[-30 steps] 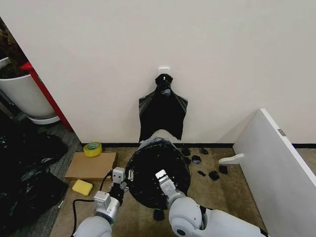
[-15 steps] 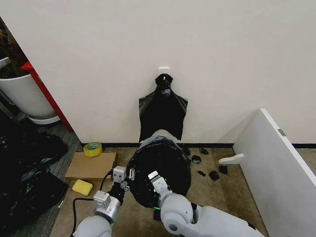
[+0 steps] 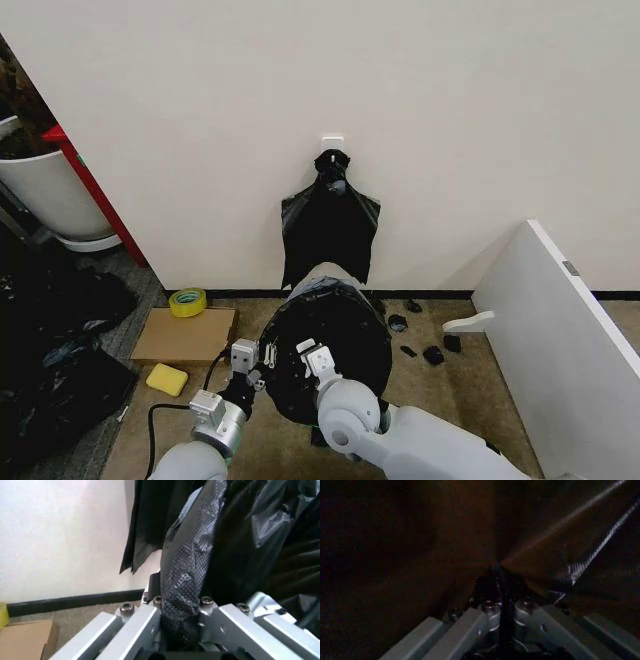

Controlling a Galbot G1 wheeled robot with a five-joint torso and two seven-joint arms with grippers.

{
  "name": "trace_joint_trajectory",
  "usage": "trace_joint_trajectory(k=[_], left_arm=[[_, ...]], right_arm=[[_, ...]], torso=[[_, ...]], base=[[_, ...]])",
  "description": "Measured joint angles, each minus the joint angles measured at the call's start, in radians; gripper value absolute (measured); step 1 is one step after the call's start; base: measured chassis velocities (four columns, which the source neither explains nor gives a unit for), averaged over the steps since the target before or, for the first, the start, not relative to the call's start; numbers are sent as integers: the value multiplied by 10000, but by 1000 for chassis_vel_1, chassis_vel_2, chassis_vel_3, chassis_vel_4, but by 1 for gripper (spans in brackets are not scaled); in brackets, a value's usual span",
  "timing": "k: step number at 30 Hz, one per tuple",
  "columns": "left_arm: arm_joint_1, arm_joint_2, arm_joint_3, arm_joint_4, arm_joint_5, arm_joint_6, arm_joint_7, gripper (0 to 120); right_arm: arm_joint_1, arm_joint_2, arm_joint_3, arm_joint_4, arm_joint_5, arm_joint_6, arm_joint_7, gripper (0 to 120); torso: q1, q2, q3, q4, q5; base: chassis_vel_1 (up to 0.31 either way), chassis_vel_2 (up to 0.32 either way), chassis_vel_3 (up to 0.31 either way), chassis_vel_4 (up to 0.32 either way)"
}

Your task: Place the garbage bag over the trash bin.

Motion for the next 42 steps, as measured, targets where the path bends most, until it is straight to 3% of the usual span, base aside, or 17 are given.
trace_joint_trajectory(k=[7,11,16,22,30,35,42], left_arm=[[17,15,-19,-1,24,-23,8,0],[-134,41,-121,176,-6,-67,6,0],[-233,3,-105,264,-19,-76,3,0],[-197,-34,-32,249,-12,-68,2,0],[-71,3,-106,159,20,-54,2,0],[-46,-64,-72,156,63,-48,0,0],[-4,-83,-47,97,80,-29,0,0]], right_arm=[[33,-10,209,-114,-425,429,-297,0],[-86,-419,333,674,-554,735,-437,0],[-357,-781,297,1110,-225,-275,280,0],[-525,-670,274,679,-309,-888,659,0],[-437,-745,-77,283,-2090,-929,517,0],[-467,-662,-269,242,-2930,-303,-61,0],[-355,-336,-293,-212,-2625,-208,-92,0]], torso=[[0,0,0,1,1],[0,0,0,0,0],[0,0,0,-2,0],[0,0,0,-1,1],[0,0,0,0,1],[0,0,0,0,1],[0,0,0,1,0]], base=[[0,0,0,0],[0,0,0,0],[0,0,0,0],[0,0,0,0],[0,0,0,0],[0,0,0,0],[0,0,0,0]])
